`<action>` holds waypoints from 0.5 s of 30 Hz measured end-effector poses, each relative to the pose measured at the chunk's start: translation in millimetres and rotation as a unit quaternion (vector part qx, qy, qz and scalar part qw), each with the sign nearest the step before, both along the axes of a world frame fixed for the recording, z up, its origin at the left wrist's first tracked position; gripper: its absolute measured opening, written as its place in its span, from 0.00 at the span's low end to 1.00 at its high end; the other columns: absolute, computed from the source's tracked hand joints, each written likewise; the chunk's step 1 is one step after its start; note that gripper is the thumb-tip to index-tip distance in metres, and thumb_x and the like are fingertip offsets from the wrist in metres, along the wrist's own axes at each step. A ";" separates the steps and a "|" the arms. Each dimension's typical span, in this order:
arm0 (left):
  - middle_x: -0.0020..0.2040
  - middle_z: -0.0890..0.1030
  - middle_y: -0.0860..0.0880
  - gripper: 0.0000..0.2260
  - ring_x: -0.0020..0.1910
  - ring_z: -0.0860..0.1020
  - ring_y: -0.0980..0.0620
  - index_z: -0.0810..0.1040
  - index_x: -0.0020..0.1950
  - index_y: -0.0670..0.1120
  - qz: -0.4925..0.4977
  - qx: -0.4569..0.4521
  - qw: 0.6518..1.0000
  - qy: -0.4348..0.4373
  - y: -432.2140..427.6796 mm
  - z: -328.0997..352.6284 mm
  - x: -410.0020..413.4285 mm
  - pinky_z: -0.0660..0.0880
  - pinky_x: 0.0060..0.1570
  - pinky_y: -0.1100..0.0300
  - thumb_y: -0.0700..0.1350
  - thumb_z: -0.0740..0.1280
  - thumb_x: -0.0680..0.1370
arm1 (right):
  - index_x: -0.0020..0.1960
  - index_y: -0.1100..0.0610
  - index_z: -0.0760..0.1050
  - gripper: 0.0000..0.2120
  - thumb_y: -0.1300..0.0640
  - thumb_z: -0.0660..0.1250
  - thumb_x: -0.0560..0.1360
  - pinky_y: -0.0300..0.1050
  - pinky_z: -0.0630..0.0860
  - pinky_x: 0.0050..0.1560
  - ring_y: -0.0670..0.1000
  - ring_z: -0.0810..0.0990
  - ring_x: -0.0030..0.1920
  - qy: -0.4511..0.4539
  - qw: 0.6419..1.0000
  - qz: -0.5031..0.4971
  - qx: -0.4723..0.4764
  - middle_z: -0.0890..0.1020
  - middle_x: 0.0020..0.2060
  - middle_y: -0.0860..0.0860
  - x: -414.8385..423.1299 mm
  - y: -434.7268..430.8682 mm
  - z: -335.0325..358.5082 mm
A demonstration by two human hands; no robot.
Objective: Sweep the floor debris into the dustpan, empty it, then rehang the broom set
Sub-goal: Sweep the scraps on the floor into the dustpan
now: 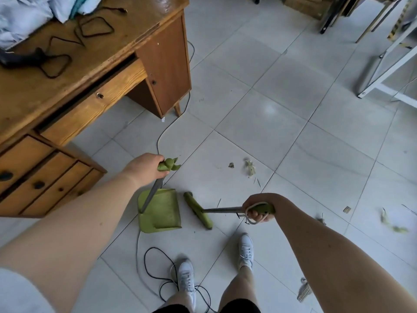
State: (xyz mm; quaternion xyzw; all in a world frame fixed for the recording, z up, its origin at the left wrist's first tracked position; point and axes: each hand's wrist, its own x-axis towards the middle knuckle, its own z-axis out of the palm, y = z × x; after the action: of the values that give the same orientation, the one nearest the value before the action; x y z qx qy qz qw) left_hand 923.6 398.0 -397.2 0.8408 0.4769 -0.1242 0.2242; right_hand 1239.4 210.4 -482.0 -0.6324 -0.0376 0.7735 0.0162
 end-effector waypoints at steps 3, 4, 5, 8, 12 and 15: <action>0.33 0.75 0.52 0.12 0.31 0.73 0.53 0.71 0.38 0.49 0.004 0.015 1.000 0.000 1.6 -1.7 37.8 0.61 0.26 0.61 0.54 0.69 0.75 | 0.32 0.62 0.70 0.15 0.63 0.59 0.78 0.32 0.65 0.15 0.48 0.70 0.14 0.002 1.000 0.011 0.008 0.73 0.18 0.55 38.7 23.1 0.7; 0.34 0.75 0.51 0.12 0.31 0.73 0.54 0.71 0.38 0.50 0.003 0.013 1.000 -0.001 2.5 -0.3 48.4 0.62 0.26 0.61 0.54 0.69 0.75 | 0.32 0.62 0.70 0.15 0.64 0.59 0.78 0.31 0.65 0.15 0.48 0.71 0.14 0.004 1.000 0.001 0.008 0.73 0.18 0.55 50.2 29.8 0.6; 0.34 0.76 0.51 0.12 0.32 0.74 0.53 0.71 0.38 0.50 0.003 0.009 1.000 -0.004 4.8 0.1 62.5 0.62 0.26 0.61 0.54 0.69 0.75 | 0.33 0.62 0.70 0.15 0.64 0.58 0.78 0.31 0.65 0.15 0.48 0.71 0.15 0.002 1.000 -0.011 0.011 0.73 0.18 0.55 66.6 37.3 -0.1; 0.35 0.78 0.50 0.11 0.34 0.76 0.50 0.73 0.41 0.48 0.018 0.014 1.000 -0.016 11.0 1.9 105.3 0.67 0.28 0.60 0.54 0.69 0.75 | 0.36 0.61 0.70 0.11 0.65 0.58 0.77 0.32 0.65 0.16 0.48 0.72 0.16 -0.007 0.998 -0.047 0.028 0.74 0.20 0.56 122.9 60.5 -3.2; 0.38 0.79 0.47 0.11 0.36 0.77 0.46 0.76 0.46 0.45 0.052 0.034 0.997 -0.046 16.4 6.5 157.7 0.73 0.35 0.53 0.53 0.69 0.76 | 0.38 0.63 0.71 0.08 0.66 0.61 0.76 0.33 0.66 0.16 0.48 0.72 0.17 -0.008 0.997 -0.072 0.037 0.73 0.22 0.55 205.0 84.5 -3.9; 0.39 0.80 0.46 0.12 0.38 0.78 0.44 0.76 0.47 0.43 0.071 0.038 0.995 -0.063 22.7 7.2 192.0 0.74 0.37 0.52 0.52 0.69 0.76 | 0.38 0.64 0.72 0.06 0.68 0.63 0.74 0.33 0.68 0.18 0.48 0.73 0.18 -0.025 0.992 -0.116 0.045 0.73 0.23 0.56 263.7 91.6 -2.2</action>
State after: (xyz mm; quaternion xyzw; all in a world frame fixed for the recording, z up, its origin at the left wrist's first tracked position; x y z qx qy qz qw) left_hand 1115.6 420.8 -390.0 0.8189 0.5245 -0.0372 0.2299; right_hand 1503.1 302.0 -484.2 -0.6500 0.0008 0.7480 0.1339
